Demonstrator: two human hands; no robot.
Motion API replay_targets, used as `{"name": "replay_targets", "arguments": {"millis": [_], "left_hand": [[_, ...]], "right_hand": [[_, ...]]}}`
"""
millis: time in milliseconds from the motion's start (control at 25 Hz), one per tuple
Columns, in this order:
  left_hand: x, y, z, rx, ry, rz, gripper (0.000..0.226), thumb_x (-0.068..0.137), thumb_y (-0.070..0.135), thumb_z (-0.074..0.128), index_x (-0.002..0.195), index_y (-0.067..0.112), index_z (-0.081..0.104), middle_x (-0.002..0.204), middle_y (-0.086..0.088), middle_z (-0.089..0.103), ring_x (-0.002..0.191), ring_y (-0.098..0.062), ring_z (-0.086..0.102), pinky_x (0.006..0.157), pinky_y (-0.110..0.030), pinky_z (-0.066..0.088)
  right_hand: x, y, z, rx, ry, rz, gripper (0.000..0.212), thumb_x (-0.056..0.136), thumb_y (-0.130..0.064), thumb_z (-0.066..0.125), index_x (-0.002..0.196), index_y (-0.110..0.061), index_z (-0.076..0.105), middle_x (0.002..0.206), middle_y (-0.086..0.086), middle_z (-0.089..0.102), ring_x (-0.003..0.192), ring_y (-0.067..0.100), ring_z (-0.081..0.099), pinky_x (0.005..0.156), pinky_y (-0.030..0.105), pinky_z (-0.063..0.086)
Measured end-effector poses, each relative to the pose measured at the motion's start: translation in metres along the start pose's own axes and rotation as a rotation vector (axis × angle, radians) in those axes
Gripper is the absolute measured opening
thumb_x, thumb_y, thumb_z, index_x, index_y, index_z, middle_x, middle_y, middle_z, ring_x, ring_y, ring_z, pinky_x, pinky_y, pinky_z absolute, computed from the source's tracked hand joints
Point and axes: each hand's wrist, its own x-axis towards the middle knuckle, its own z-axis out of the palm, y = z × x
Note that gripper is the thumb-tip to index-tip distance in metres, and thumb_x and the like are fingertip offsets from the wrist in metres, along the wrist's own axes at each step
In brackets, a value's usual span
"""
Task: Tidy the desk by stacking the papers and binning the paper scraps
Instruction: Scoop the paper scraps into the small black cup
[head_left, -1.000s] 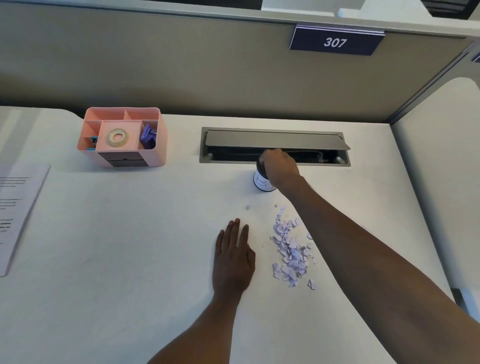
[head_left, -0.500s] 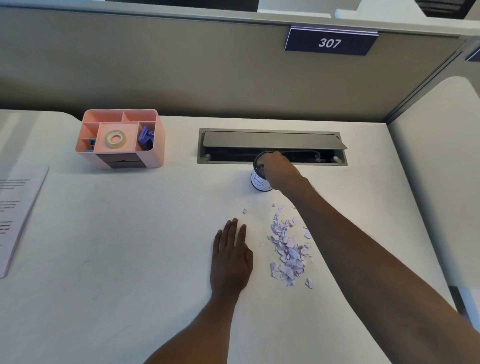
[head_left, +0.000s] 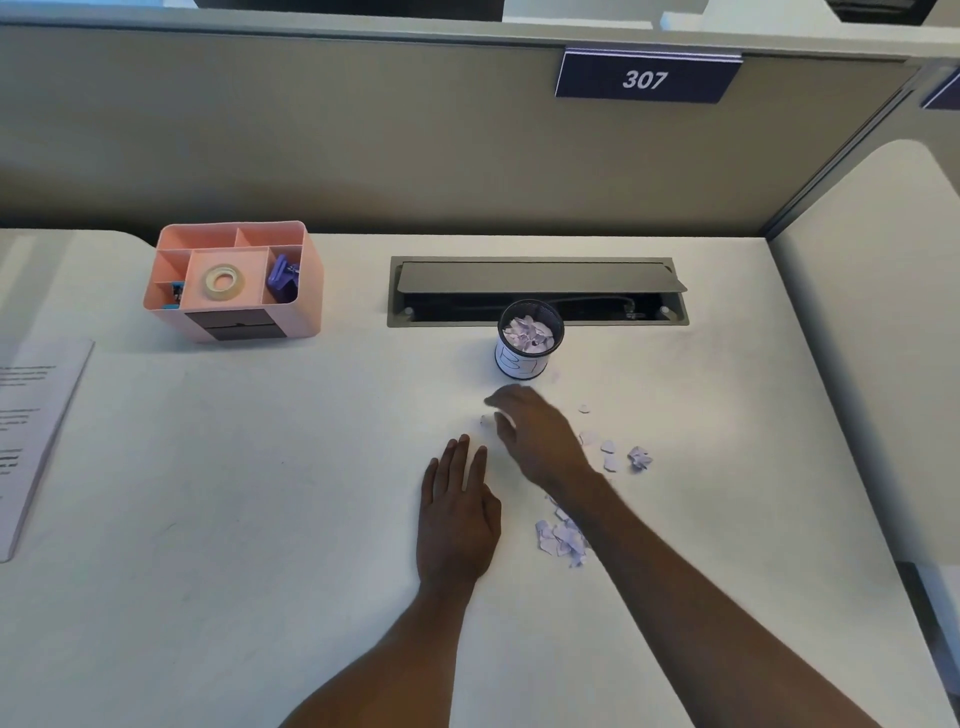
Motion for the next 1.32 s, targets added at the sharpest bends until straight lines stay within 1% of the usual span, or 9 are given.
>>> {"name": "replay_targets", "arguments": {"millis": [80,200,440,600,760,920,1120,1240,1320], "left_hand": [[0.001,-0.001,0.0,0.004,-0.005,-0.006,0.052,0.103,0.023,0.05,0.155,0.02,0.048,0.167,-0.007,0.04,0.158,-0.023,0.032,0.132,-0.043,0.021],[0.001,-0.002,0.001,-0.004,0.012,0.007,0.052,0.102,0.021,0.052,0.154,0.018,0.05,0.166,-0.007,0.041,0.157,-0.023,0.033,0.131,-0.044,0.024],[0.001,0.001,0.0,-0.05,0.037,0.02,0.052,0.102,0.019,0.051,0.154,0.017,0.05,0.168,-0.006,0.039,0.158,-0.022,0.031,0.128,-0.047,0.029],[-0.001,-0.001,-0.001,-0.04,0.048,0.035,0.053,0.102,0.019,0.049,0.154,0.016,0.049,0.168,-0.006,0.039,0.158,-0.023,0.03,0.128,-0.048,0.029],[-0.001,-0.001,0.0,-0.038,0.057,0.035,0.052,0.102,0.017,0.051,0.154,0.015,0.05,0.167,-0.007,0.04,0.158,-0.023,0.032,0.128,-0.047,0.029],[0.0,0.0,0.0,-0.038,0.057,0.034,0.052,0.102,0.017,0.052,0.154,0.015,0.05,0.167,-0.007,0.04,0.158,-0.023,0.032,0.128,-0.047,0.029],[0.001,0.001,-0.001,-0.032,0.046,0.02,0.052,0.102,0.018,0.052,0.154,0.017,0.05,0.168,-0.006,0.039,0.158,-0.022,0.031,0.13,-0.046,0.026],[0.001,0.0,-0.001,-0.025,0.039,0.014,0.052,0.103,0.018,0.051,0.154,0.017,0.049,0.168,-0.005,0.039,0.158,-0.022,0.03,0.13,-0.045,0.026],[0.0,0.0,-0.001,-0.032,0.042,0.019,0.052,0.103,0.018,0.052,0.154,0.017,0.049,0.168,-0.005,0.039,0.158,-0.023,0.031,0.13,-0.046,0.026]], "right_hand": [[-0.003,0.003,0.018,-0.077,-0.195,-0.046,0.044,0.101,-0.007,0.049,0.143,-0.014,0.055,0.152,0.003,0.049,0.14,0.02,0.045,0.115,0.036,0.04],[-0.008,0.016,0.025,-0.138,-0.277,-0.117,0.048,0.101,-0.006,0.046,0.149,-0.009,0.048,0.158,0.005,0.042,0.145,0.022,0.039,0.119,0.034,0.031],[-0.026,0.05,-0.012,-0.095,-0.032,-0.007,0.021,0.1,-0.022,0.052,0.103,-0.01,0.068,0.106,0.005,0.065,0.102,0.024,0.059,0.081,0.034,0.049],[0.008,0.077,-0.018,-0.103,-0.02,0.221,0.042,0.101,-0.019,0.05,0.142,-0.01,0.053,0.15,0.009,0.047,0.138,0.025,0.044,0.11,0.041,0.045],[0.005,0.085,-0.011,-0.186,-0.18,0.06,0.055,0.103,-0.018,0.047,0.155,-0.006,0.034,0.165,0.009,0.027,0.153,0.027,0.023,0.126,0.037,0.022],[-0.038,0.082,-0.021,-0.014,-0.204,-0.021,0.036,0.101,-0.015,0.051,0.135,-0.012,0.06,0.145,0.004,0.055,0.137,0.019,0.047,0.111,0.035,0.043],[-0.069,0.109,-0.047,-0.028,0.264,0.343,0.029,0.097,-0.008,0.052,0.122,-0.016,0.065,0.123,0.001,0.059,0.117,0.019,0.056,0.089,0.035,0.053],[-0.08,0.117,-0.043,-0.098,0.175,0.543,0.035,0.092,-0.001,0.052,0.125,-0.01,0.058,0.124,0.012,0.05,0.109,0.033,0.056,0.074,0.039,0.052],[-0.085,0.11,-0.033,-0.032,0.048,0.439,0.03,0.088,0.005,0.051,0.114,-0.007,0.058,0.115,0.012,0.048,0.091,0.032,0.059,0.068,0.032,0.044]]}}
